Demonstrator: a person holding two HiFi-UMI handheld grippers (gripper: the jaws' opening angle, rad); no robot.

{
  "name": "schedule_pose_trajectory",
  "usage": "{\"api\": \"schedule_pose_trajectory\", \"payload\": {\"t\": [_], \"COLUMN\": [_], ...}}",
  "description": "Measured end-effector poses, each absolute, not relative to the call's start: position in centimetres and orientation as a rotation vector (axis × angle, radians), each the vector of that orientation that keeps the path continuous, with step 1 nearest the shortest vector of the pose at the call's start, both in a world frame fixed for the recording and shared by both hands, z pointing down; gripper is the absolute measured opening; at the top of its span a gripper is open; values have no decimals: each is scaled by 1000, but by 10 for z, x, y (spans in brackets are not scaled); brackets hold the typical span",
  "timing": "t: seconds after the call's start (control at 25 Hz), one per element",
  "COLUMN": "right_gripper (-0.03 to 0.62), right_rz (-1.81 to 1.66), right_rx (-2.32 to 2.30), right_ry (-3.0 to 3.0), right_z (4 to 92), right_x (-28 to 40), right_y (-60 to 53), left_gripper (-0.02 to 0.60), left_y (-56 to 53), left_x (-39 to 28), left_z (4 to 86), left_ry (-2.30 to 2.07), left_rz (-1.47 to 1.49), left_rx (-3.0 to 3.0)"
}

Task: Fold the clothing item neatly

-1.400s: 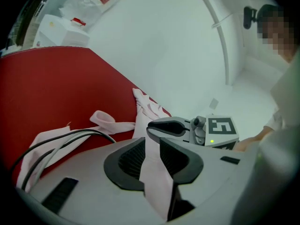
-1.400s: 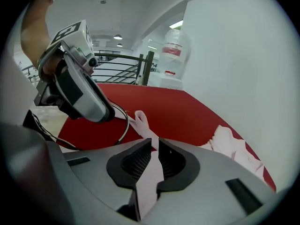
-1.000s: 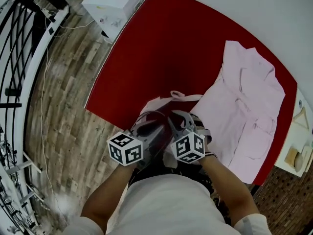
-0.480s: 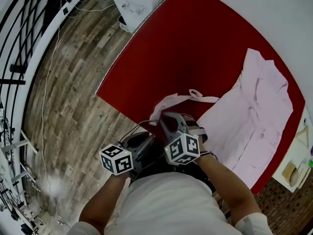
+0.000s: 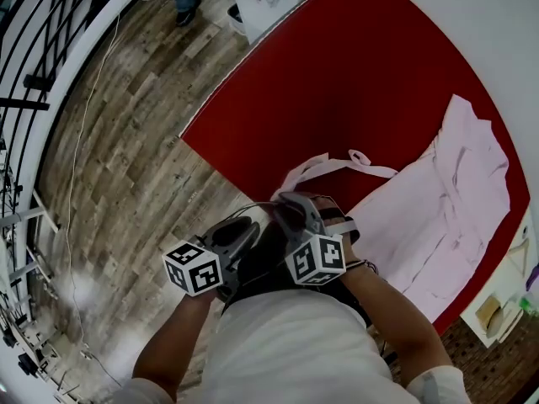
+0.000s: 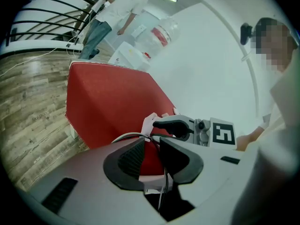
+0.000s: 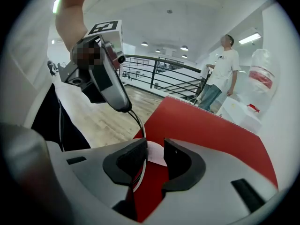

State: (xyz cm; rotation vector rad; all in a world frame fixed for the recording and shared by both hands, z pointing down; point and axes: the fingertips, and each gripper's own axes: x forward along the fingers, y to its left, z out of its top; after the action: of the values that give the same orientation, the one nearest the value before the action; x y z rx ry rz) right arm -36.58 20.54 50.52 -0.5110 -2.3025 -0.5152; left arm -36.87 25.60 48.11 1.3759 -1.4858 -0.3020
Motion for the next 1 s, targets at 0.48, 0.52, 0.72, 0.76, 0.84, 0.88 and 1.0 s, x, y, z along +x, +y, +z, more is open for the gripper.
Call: {"api": "schedule_pose_trajectory", "payload": {"t": [0.48,0.52,0.72,0.76,0.84,0.88,1.0], "right_gripper": [97,97,112,112,112,112,110], "right_rz": [-530,-528,-453,-418,-349,-321,-230], "right_rx": [-564,-570,-555,-542,-512,-498,-452], "right_ry": [-2265,-2254,-2229,-2233,-2240,-2241,-2253], "right_z": [513,516,526,526,527,528,529], "right_x": [-359,-358,-363,-365,-368,-369,-373], "right_y": [212,213,216,215,212,210,203], "left_gripper": [91,91,91,91,91,91,91], "left_y": [274,273,264,261,257,256,251], "left_x": [-368,-368,-366,-366,-366,-366,-367], "left_z": [470,471,472,473,473,474,474], "left_ry": [-1503,-1500,-1478,-1476,-1473,-1472,-1469], "left_rz": [-329,-329,-333,-333,-331,-330,-327], "left_rx": [1367,1368,1383,1387,1394,1397,1406]}}
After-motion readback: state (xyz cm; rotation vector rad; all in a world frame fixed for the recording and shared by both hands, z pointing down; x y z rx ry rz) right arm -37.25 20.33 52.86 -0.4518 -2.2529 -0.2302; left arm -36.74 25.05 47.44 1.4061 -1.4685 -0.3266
